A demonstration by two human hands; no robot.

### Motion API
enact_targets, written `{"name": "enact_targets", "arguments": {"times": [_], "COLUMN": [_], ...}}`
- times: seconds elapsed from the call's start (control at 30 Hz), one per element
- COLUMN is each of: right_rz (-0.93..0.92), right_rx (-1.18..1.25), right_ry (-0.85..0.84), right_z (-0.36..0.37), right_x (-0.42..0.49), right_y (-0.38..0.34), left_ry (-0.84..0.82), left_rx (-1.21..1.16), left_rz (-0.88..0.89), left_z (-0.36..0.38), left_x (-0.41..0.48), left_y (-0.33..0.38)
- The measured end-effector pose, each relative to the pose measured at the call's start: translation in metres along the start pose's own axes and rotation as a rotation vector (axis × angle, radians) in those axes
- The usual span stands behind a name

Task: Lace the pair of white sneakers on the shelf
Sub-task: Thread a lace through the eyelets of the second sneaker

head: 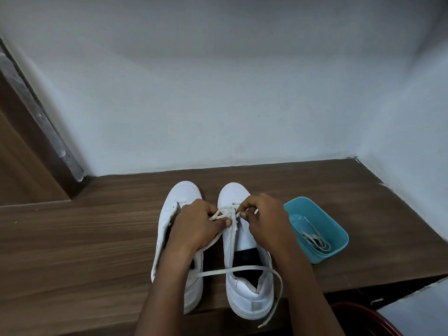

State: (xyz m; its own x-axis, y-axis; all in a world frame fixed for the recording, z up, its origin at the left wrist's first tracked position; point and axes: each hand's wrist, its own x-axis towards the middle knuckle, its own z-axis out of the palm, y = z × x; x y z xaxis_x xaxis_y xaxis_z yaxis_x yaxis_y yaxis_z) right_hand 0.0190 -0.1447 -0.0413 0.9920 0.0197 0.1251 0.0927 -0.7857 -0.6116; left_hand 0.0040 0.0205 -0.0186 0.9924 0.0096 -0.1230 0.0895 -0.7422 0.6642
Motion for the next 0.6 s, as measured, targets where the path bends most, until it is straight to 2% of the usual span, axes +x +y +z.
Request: {"name": "enact_targets", "arguments": {"times": [0.23, 0.5, 0.6], "right_rz": [-0.024, -0.053, -0.052], "right_rx": [-0.01, -0.051, -0.057], "right_ry": [-0.026, -0.091, -0.091], "right_z": [0.0058, 0.0063, 0.0074], "right_x": [0.0003, -0.0002, 0.0003], "right_y": [0.0012, 0.0021, 0.0023], "left_ry": [-0.033, -0.21, -0.186], "left_rx": [-0.075, -0.326, -0.363], "left_rz": [-0.097, -0.236, -0.219], "left_z": [0.0013, -0.0002, -0.0004], "left_x": [0.0024, 0.0005, -0.0003], "left_y": [-0.0026, -0.0006, 0.0004]}}
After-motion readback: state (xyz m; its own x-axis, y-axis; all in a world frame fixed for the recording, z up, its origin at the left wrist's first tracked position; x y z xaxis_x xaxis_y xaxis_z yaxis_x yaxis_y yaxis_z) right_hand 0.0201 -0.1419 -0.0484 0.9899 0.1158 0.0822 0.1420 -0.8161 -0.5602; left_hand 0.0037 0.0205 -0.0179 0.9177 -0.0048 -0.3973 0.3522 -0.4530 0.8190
